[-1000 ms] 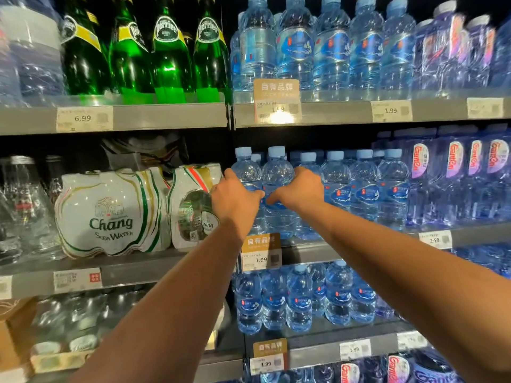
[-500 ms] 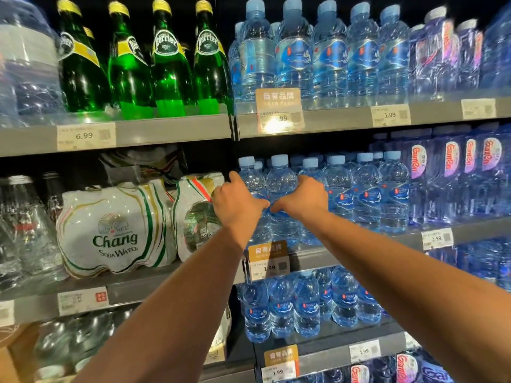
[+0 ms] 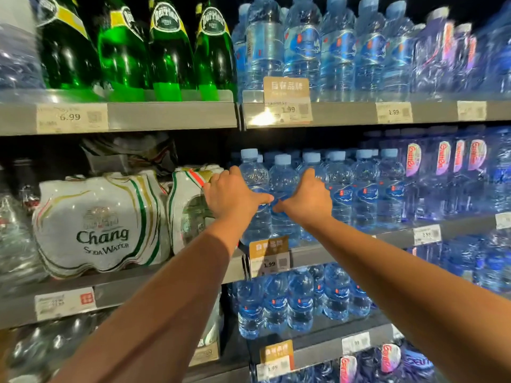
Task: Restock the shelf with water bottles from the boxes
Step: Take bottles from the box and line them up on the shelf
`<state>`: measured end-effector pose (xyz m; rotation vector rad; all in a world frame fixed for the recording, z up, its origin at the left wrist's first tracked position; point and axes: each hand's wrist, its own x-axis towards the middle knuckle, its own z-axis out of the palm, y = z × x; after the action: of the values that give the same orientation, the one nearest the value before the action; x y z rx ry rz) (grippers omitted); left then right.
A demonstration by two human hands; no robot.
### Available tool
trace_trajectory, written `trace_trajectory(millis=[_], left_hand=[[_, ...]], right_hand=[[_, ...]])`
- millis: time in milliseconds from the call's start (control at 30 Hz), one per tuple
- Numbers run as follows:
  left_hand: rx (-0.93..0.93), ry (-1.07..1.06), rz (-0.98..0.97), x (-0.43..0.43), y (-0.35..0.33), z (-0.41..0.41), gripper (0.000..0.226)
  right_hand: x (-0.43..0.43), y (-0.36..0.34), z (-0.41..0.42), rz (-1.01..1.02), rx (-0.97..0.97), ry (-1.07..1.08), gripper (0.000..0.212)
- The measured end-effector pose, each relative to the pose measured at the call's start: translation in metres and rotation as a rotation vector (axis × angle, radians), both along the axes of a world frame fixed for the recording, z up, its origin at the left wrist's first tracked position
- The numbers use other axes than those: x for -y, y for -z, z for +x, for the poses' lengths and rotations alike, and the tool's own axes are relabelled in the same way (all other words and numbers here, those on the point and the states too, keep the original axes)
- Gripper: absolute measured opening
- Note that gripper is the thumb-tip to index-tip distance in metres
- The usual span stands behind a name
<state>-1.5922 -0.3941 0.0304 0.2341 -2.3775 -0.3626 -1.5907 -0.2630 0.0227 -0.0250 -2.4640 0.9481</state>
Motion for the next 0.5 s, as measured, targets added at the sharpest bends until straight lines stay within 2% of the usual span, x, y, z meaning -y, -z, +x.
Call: trace_trajectory(millis=[100,233,367,500], left_hand=[[-0.015,-0.003,-0.019,0.001,0.0,-0.002,0.085],[-0.066,0.001,-0.019,0.0,0.007,-0.002,0.082],[-0.127,-0.014,-0.029,-0.002,0.017,0.0,0.082],[-0.124,-0.05,-0.127,-0.003,0.026,0.003,0.091]], right_hand=[[0.0,0.004,-0.001,0.036,-0.017,0.04,0.072],[0.0,0.016,-0.005,-0.034,-0.06,0.008,0.078],[0.0,0.024,-0.007,-0.084,-0.127,-0.014,0.07],[-0.002,0.027,-0.01,-0.076,-0.156,-0.03,0.068]])
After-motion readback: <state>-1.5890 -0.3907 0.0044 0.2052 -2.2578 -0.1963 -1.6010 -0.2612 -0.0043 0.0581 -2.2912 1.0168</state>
